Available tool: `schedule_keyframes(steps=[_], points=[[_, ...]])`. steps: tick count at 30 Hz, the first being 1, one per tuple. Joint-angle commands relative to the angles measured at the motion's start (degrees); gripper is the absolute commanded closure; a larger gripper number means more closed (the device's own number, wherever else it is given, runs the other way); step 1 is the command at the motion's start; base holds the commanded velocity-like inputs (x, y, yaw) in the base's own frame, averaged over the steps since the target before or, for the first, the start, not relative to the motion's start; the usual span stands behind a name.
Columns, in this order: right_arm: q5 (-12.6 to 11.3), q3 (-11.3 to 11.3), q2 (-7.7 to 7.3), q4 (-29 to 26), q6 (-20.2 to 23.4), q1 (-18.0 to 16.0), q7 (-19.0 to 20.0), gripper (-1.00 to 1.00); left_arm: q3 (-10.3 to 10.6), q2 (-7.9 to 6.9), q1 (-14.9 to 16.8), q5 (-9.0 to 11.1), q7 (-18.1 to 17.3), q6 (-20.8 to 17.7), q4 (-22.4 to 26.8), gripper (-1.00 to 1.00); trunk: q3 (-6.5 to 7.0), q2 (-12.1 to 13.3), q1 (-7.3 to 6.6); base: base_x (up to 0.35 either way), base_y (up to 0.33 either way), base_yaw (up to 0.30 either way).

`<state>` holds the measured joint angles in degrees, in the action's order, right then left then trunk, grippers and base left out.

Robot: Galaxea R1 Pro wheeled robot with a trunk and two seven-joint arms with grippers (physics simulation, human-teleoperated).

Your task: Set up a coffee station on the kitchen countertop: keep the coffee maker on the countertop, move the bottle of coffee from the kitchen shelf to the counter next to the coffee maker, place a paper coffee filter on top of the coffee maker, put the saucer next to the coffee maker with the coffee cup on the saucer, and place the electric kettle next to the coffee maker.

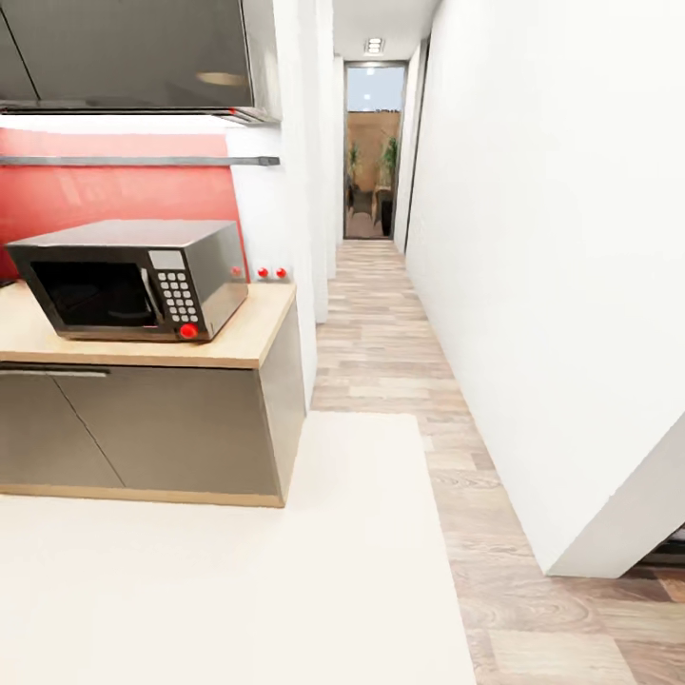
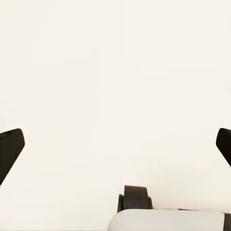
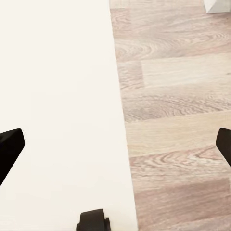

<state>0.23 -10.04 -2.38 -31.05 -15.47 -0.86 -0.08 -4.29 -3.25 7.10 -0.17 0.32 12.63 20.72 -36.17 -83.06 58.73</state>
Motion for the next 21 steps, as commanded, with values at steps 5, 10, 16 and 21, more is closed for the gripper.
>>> schedule_keyframes(steps=[5, 10, 16, 21], points=[[0.03, -0.07, 0.01, 0.02, -0.18, -0.02, -0.01, -1.0, -0.11, 0.08, 0.06, 0.01, 0.03, 0.2, -0.07, -1.0, -0.15, -0.02, -0.01, 0.0, 0.0, 0.271], [0.03, -0.07, 0.01, 0.02, -0.18, -0.02, -0.01, -1.0, -0.21, 0.08, 0.05, 0.18, 0.03, 0.21, -0.07, -1.0, -0.26, -0.02, -0.01, 0.0, 0.0, 0.271], [0.01, -0.07, 0.01, -0.01, -0.2, -0.02, -0.01, -1.0, -0.33, 0.09, 0.09, 0.34, 0.03, 0.21, -0.07, -1.0, -0.38, -0.02, -0.01, 0.0, 0.0, 0.271], [-0.03, -0.07, 0.01, -0.05, -0.24, -0.02, -0.01, -1.0, -0.36, 0.02, 0.09, 0.35, 0.03, 0.27, -0.07, -1.0, -0.49, -0.02, -0.01, 0.0, 0.0, 0.27]])
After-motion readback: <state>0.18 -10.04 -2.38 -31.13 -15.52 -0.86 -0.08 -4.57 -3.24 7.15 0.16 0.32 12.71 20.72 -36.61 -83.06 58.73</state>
